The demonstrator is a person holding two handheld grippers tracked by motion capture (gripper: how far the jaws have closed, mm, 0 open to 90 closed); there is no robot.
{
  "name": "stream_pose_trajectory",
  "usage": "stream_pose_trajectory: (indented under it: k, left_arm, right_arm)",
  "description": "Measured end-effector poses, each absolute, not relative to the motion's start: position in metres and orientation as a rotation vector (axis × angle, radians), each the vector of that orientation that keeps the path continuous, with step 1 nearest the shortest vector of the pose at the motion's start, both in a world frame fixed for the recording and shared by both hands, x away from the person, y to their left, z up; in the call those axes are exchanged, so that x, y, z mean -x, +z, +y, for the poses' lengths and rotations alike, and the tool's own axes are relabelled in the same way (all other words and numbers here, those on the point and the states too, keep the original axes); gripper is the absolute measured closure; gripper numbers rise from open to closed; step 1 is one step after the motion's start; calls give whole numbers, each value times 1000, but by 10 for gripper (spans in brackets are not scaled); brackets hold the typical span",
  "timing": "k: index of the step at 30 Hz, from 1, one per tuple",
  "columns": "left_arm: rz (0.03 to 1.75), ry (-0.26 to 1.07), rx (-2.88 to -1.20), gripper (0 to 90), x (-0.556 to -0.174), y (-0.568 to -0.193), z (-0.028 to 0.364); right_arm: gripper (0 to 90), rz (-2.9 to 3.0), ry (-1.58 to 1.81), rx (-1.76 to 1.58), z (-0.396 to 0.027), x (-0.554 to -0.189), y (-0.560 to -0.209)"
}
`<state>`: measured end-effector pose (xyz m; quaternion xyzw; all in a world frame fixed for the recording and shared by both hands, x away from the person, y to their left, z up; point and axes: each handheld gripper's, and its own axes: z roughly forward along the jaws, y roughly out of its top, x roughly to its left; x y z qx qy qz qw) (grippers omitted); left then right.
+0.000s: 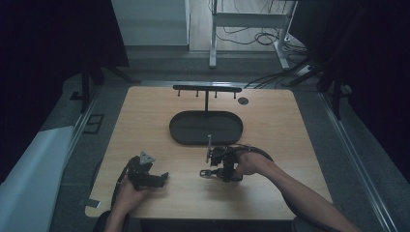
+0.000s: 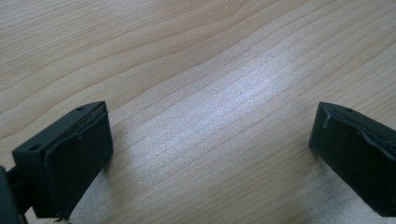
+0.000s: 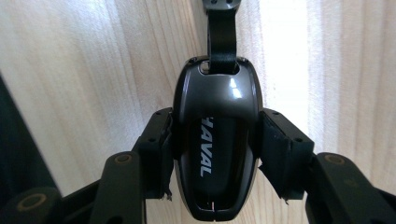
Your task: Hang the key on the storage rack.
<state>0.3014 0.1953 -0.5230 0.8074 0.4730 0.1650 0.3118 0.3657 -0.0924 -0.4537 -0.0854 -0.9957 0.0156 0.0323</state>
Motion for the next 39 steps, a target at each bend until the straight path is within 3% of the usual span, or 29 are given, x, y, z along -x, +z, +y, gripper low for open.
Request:
stream_pose_trajectory:
  k: [15, 39]
  left_arm:
    - [1248, 435, -2131, 0, -301, -523, 195]
    - [1248, 432, -2131, 0, -301, -523, 195]
  right_arm:
    - [487, -3049, 9, 438, -109, -387, -399]
    - [487, -2981, -63, 866, -143, -431, -341]
